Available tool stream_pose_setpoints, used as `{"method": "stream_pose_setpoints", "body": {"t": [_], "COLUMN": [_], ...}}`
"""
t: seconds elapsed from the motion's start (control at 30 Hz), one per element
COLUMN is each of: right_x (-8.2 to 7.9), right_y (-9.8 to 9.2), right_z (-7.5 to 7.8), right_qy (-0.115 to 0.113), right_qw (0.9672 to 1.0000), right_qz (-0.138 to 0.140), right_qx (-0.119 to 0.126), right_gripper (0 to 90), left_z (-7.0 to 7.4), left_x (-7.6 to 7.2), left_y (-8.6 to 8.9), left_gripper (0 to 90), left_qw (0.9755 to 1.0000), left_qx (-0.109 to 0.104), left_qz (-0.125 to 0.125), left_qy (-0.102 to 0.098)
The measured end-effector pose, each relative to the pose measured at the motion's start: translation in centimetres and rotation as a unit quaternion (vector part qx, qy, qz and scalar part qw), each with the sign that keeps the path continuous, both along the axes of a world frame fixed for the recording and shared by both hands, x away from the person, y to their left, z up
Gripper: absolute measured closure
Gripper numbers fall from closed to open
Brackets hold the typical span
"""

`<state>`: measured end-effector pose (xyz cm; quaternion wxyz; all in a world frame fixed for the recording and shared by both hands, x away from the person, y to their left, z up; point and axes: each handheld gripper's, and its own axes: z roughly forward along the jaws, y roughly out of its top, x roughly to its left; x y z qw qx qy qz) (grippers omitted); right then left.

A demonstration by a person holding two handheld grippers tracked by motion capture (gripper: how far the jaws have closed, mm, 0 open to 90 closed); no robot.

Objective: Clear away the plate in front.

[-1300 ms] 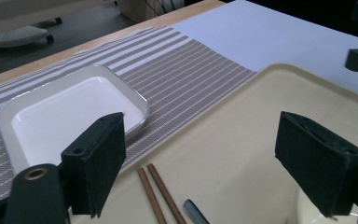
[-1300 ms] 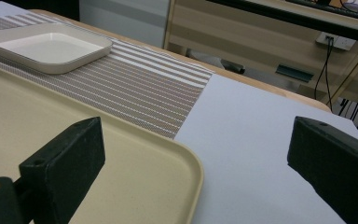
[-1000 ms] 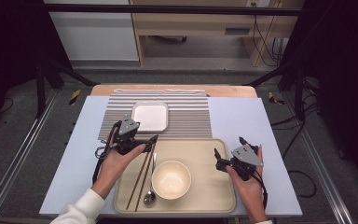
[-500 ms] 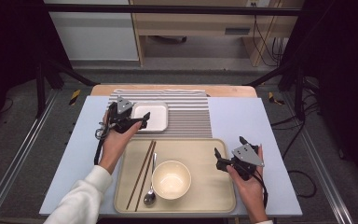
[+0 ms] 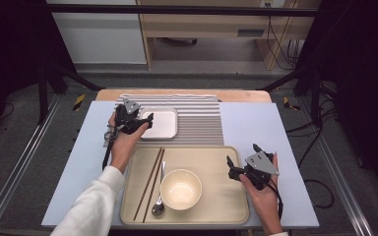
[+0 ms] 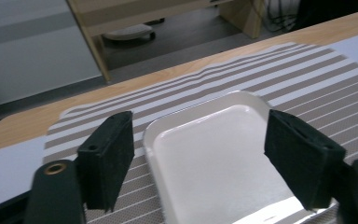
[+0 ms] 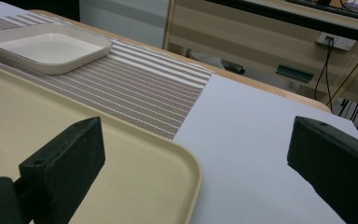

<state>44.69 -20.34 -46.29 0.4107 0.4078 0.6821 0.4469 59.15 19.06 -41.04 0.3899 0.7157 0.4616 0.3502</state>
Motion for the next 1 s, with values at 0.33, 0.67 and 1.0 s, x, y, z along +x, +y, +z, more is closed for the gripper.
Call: {"method": "stream_pose_setpoints", "body": {"t": [0.33,0.67,1.0], "right_x": [0.0,0.0,0.0], "right_y": [0.1,0.0,0.0], "right_z": [0.0,0.0,0.0], "right_qy": [0.001,0.002,0.003], "right_qw": [1.0,1.0,1.0], "right_qz": [0.001,0.002,0.002], "right_qx": [-0.003,-0.003,-0.003], "right_gripper": [4.1,4.1,4.1], "left_z": [-2.5,-4.2,-5.5], "left_x": [0.6,0.6,0.9], "left_y": [1.6,1.9,2.2], "left_gripper": [34.6,44.3,49.3], "left_qw": [0.9985,0.996,0.9896], "left_qx": [-0.028,-0.018,-0.023], "left_qz": [0.032,0.034,0.039], "left_qy": [0.036,0.081,0.136]}}
